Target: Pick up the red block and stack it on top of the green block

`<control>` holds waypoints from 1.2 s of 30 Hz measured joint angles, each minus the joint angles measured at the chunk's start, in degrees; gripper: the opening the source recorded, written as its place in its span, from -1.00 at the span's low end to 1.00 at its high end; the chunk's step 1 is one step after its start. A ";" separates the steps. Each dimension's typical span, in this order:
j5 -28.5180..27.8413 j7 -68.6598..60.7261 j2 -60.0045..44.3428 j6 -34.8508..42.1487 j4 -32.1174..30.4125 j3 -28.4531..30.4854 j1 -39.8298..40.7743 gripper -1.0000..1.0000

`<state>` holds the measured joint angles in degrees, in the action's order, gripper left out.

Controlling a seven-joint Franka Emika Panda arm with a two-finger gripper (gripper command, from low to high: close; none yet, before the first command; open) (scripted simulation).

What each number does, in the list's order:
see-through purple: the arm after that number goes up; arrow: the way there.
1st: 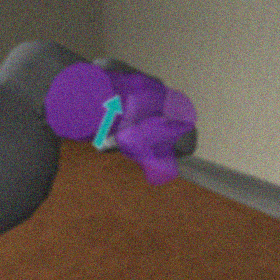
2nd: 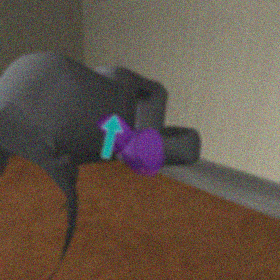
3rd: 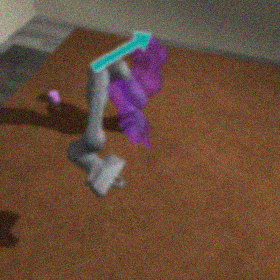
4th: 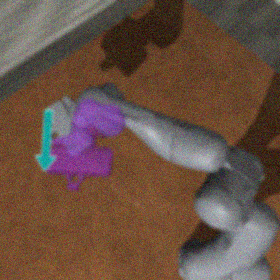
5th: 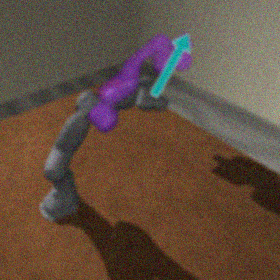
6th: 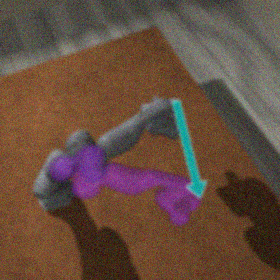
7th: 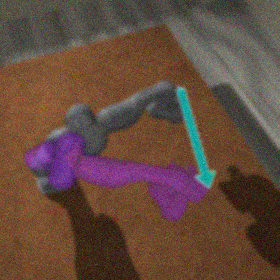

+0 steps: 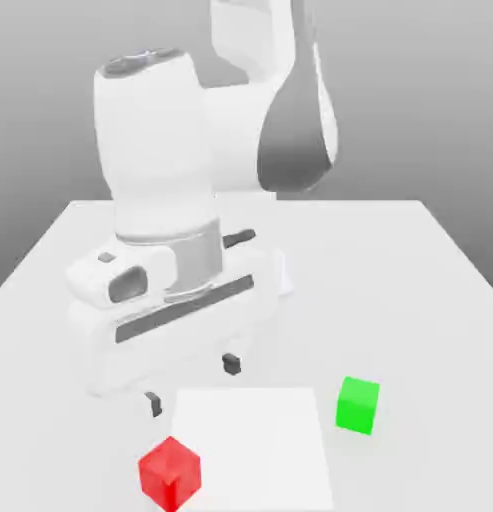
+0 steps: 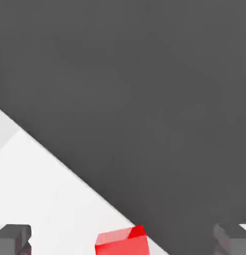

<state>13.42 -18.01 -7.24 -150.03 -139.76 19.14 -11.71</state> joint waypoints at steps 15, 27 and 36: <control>3.83 -10.38 -16.45 -11.29 0.64 -5.53 5.74 -1.00; -8.21 4.31 2.09 -2.30 -8.99 -6.13 -5.97 -1.00; -13.93 16.50 11.31 -5.28 -19.77 -13.54 -17.86 -1.00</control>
<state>-0.51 -1.51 4.07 -155.31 -159.52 5.60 -29.56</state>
